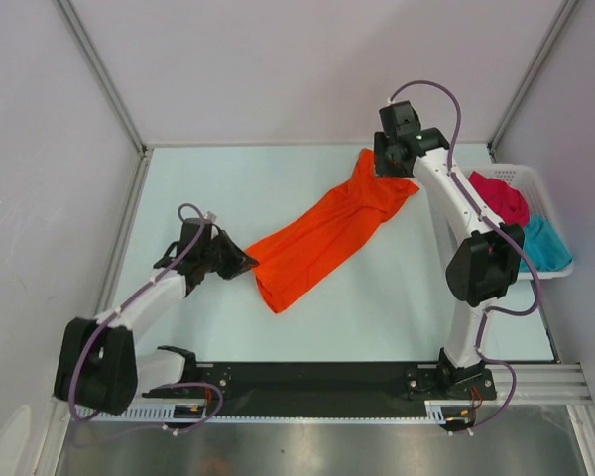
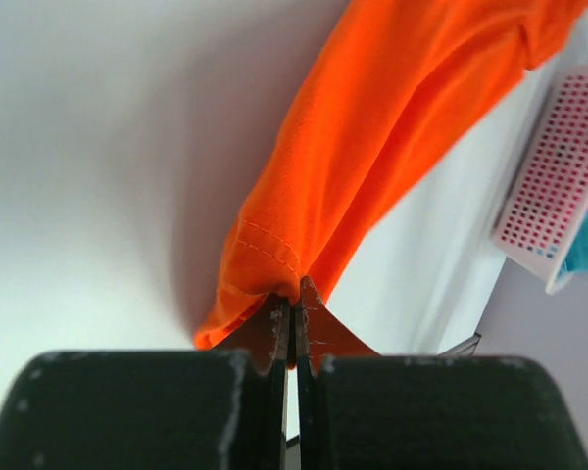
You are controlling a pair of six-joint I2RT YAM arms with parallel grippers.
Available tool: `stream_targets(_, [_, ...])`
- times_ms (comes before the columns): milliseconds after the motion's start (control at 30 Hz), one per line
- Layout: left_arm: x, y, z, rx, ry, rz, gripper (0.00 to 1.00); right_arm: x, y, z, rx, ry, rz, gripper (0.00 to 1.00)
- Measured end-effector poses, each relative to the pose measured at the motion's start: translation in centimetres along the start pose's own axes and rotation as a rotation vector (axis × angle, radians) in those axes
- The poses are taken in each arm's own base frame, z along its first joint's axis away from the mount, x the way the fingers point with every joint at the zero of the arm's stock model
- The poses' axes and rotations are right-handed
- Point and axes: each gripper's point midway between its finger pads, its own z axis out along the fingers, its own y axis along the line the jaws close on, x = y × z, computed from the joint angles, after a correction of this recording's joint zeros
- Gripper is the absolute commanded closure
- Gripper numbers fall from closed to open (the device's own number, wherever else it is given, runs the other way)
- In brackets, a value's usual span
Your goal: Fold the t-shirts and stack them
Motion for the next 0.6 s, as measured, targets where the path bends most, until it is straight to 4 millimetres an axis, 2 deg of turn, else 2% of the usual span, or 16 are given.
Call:
stream_targets(133, [1.4,-1.1,-2.1,0.044,-0.006,0.033,1.0,1.2,1.4,-0.5,-0.026,0.014,-0.014,0.46])
stream_targets(267, [3.0,-1.3,-3.4,0.046,0.022,0.05,1.0,1.8,2.3,-1.5,-0.046,0.011,-0.024,0.45])
stream_targets(367, [3.3,-1.2,-4.0,0.043,0.019,0.051,1.0,1.9,2.6,-2.5,-0.059,-0.001,-0.029,0.45])
stream_targets(500, [3.4,-0.8,-4.0,0.025,0.022,0.043,1.0,2.2,2.7,-3.0,-0.066,-0.002,-0.028,0.46])
stream_targets(600, [3.6,0.0,-2.7,-0.023,0.057,0.026,1.0,2.5,2.6,-2.9,-0.066,0.004,-0.027,0.45])
